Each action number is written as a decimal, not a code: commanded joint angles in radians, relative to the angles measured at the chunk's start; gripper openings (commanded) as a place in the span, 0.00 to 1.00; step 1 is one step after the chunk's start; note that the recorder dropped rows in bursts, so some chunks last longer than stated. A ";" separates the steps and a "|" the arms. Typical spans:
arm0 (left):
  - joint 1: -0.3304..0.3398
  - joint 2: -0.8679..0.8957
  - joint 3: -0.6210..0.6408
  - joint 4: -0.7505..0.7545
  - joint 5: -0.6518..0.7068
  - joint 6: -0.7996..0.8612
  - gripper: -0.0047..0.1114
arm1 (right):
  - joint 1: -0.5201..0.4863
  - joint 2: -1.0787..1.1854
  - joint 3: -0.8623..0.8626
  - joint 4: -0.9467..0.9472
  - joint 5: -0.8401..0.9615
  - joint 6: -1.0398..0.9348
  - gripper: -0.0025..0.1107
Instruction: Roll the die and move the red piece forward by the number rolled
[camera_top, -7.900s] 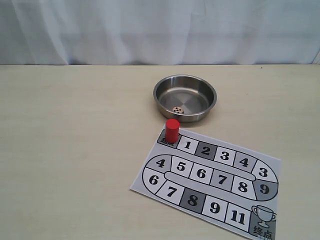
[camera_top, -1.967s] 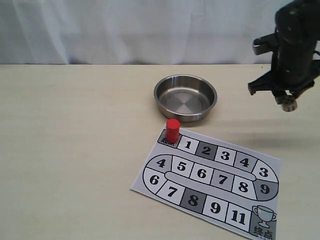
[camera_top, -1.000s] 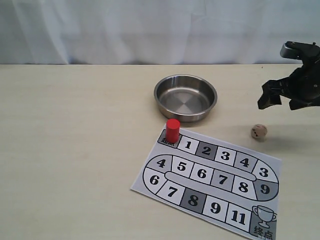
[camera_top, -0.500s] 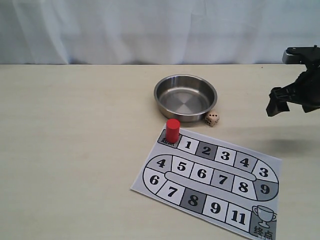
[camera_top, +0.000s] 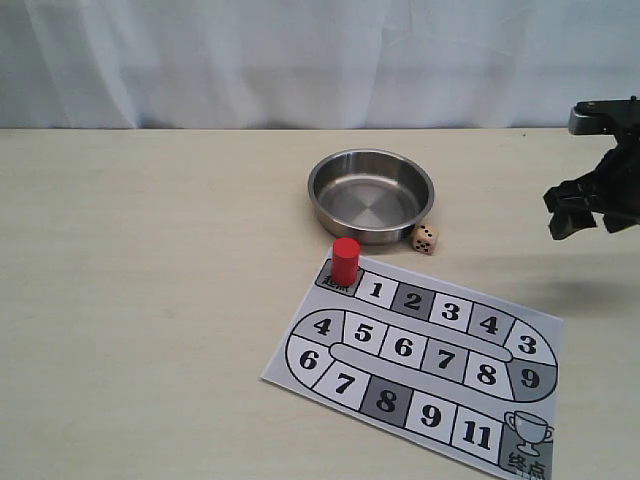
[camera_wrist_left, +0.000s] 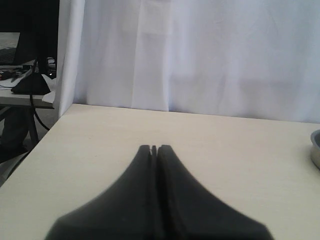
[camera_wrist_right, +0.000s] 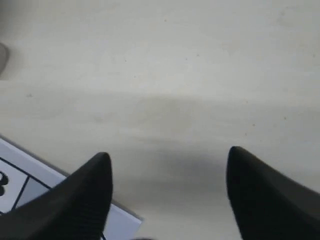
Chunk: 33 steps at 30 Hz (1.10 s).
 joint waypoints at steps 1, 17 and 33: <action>-0.008 -0.001 -0.007 -0.002 -0.014 -0.002 0.04 | 0.012 -0.004 0.004 0.157 0.007 -0.165 0.41; -0.008 -0.001 -0.007 -0.002 -0.012 -0.002 0.04 | 0.253 0.126 0.006 0.233 -0.130 -0.280 0.06; -0.008 -0.001 -0.007 -0.002 -0.012 -0.002 0.04 | 0.255 0.221 0.006 0.320 -0.238 -0.297 0.06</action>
